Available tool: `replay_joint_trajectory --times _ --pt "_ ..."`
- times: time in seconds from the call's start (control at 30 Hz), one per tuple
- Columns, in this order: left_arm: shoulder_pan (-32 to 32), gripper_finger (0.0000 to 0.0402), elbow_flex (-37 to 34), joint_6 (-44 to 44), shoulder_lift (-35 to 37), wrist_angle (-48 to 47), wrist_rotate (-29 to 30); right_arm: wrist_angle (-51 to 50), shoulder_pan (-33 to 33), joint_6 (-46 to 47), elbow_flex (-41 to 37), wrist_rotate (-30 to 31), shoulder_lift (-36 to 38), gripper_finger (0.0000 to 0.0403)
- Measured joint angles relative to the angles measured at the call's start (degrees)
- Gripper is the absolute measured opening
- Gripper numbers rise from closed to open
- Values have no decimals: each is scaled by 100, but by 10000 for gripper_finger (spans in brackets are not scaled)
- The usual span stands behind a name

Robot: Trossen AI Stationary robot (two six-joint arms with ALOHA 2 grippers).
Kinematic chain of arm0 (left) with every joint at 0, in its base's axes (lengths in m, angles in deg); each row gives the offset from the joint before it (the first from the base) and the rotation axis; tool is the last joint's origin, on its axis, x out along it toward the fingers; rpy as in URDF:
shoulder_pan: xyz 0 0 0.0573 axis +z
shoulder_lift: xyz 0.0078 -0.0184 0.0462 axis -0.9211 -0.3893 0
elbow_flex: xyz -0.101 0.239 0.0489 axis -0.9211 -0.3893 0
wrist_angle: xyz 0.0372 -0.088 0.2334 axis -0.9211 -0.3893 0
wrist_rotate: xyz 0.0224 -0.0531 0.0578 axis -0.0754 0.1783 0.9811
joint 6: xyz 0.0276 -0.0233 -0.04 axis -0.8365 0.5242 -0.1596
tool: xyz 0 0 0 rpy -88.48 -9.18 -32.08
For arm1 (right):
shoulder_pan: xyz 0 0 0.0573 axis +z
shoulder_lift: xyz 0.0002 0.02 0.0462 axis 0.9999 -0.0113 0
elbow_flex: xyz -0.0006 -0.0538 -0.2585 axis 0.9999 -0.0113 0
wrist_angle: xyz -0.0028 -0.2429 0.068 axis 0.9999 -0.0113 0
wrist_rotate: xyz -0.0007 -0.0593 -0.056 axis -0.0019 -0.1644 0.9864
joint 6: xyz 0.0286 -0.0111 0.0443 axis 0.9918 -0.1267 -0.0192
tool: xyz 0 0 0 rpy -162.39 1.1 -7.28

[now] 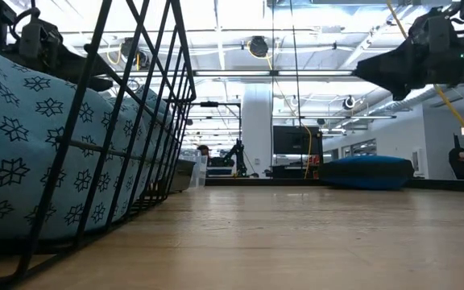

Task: Pick & place medical supplies in basket/bin
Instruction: Return to Home Position

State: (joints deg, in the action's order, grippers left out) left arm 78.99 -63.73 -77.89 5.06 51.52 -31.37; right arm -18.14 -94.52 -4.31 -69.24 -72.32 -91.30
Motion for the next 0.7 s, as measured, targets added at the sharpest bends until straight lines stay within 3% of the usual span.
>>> replay_joint_trajectory --times 0.23,0.7 --pt "0 273 0 -129 0 0 1 -134 2 -24 -11 -1233 4 117" --pt "0 273 0 -305 0 -28 -1 -689 2 -16 -22 -1406 4 116"
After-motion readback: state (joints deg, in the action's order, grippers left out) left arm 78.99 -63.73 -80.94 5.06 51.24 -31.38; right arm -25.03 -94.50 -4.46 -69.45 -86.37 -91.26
